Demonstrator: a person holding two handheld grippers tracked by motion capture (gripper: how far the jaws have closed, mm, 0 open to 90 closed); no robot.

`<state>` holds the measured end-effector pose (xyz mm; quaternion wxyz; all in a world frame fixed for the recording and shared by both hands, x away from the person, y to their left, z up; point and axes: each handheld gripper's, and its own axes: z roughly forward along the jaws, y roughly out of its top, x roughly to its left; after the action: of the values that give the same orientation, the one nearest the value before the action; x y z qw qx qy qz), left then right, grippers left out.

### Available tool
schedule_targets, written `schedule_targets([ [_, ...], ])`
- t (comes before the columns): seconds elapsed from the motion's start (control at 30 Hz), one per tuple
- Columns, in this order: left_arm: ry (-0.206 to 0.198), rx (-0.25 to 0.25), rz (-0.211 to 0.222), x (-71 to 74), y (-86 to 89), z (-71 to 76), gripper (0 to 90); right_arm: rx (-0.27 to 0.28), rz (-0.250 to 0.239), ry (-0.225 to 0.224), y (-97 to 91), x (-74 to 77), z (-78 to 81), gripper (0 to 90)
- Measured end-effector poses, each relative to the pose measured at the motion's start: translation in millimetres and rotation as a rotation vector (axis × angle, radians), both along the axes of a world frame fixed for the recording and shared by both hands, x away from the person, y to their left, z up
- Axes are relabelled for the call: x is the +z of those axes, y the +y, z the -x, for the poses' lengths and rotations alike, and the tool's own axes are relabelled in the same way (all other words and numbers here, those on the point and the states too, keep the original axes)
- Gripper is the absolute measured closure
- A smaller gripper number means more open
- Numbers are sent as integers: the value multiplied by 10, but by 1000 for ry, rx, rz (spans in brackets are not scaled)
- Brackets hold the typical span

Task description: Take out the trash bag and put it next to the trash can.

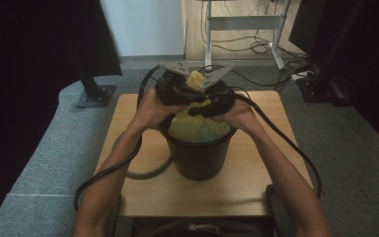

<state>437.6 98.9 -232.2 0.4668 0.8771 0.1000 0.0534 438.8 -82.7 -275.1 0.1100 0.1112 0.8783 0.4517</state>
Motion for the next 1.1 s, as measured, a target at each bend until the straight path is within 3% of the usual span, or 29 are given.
schedule_targets([
  [0.13, 3, 36, 43, 43, 162, 11, 510, -32, 32, -11, -74, 6, 2, 765],
  [0.27, 27, 64, 23, -7, 326, -6, 343, -73, -17, 4, -240, 53, -20, 774],
  [0.37, 54, 80, -12, -114, 408, -33, 261, -93, -53, 5, -369, 113, -27, 774],
  [0.53, 106, 79, -64, -344, 423, -108, 230, -120, -98, -8, -508, 238, 2, 774],
  [0.6, 114, 74, -99, -423, 372, -131, 246, -127, -114, -8, -540, 280, 14, 773],
  [0.67, 100, 93, -173, -485, 305, -150, 310, -123, -136, -6, -566, 317, 27, 773],
  [0.73, 87, 121, -242, -527, 257, -183, 416, -106, -163, 7, -596, 347, 42, 773],
  [0.8, 101, 136, -273, -552, 245, -228, 580, -97, -174, 14, -620, 363, 59, 773],
  [0.9, 78, 168, -228, -495, 300, -257, 852, -74, -152, 34, -635, 356, 75, 772],
  [1.0, 63, 207, -139, -356, 395, -266, 890, -51, -109, 56, -613, 314, 75, 772],
  [1.1, 59, 184, -49, -200, 433, -216, 890, -46, -33, 64, -539, 240, 61, 772],
])
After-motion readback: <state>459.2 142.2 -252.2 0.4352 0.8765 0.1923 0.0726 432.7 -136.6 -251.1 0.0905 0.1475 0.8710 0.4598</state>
